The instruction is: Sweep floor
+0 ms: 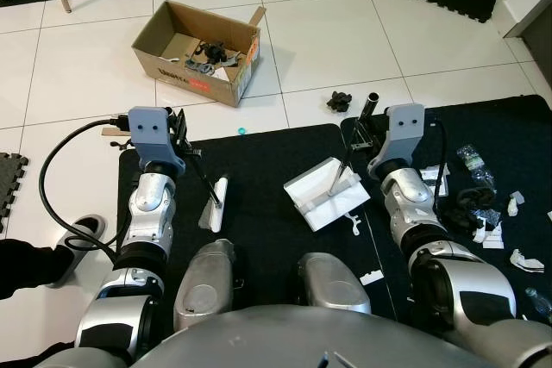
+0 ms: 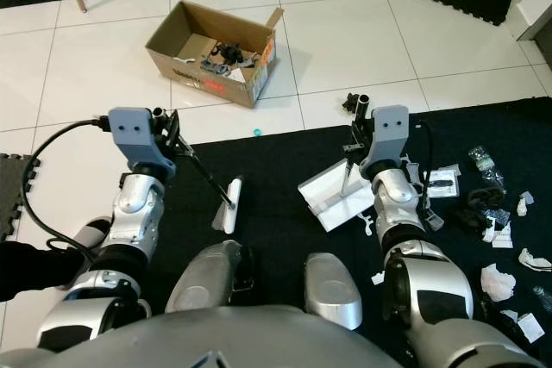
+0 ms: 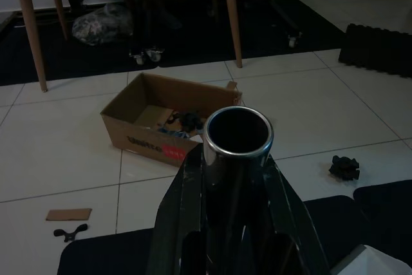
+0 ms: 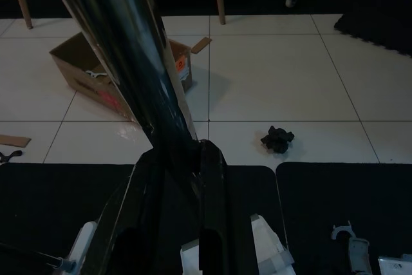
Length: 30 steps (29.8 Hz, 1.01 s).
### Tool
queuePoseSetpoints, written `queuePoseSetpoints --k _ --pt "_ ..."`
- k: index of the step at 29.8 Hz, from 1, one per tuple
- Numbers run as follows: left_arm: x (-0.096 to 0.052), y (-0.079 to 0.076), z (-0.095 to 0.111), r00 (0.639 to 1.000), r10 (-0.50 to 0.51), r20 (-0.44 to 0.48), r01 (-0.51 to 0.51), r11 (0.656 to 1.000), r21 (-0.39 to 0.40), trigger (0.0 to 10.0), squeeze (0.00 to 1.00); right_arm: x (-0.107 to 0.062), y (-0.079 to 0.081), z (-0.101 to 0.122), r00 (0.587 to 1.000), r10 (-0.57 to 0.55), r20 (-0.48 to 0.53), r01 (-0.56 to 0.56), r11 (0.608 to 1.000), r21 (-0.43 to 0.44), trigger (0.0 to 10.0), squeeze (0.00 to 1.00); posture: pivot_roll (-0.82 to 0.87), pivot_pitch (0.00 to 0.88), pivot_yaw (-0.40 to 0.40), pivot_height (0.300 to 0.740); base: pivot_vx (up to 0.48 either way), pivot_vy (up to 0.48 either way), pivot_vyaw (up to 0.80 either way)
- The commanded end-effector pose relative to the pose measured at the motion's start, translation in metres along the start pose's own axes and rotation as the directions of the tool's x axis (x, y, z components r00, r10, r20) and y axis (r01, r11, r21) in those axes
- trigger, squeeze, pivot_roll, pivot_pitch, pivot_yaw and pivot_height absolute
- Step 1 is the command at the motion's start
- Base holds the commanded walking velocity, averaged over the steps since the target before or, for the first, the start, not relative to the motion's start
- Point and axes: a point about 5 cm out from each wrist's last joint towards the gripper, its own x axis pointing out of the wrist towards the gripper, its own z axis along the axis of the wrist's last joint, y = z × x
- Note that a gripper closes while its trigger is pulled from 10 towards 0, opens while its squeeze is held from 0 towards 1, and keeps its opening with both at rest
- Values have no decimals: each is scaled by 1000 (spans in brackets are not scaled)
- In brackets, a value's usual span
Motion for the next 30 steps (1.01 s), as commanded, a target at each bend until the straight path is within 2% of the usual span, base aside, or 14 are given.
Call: queuePoseSetpoints --k 1,30 --pt "-15 6 -28 989 21 -149 -17 1000 26 10000 0 -4 9 -15 996 43 -83 -41 999 18 10000 0 38 0 9 740 0 0 0" --pt "-11 3 -28 989 28 -143 -24 999 29 10000 0 1 9 -10 996 42 -83 -42 999 5 10000 0 42 0 2 740 0 0 0"
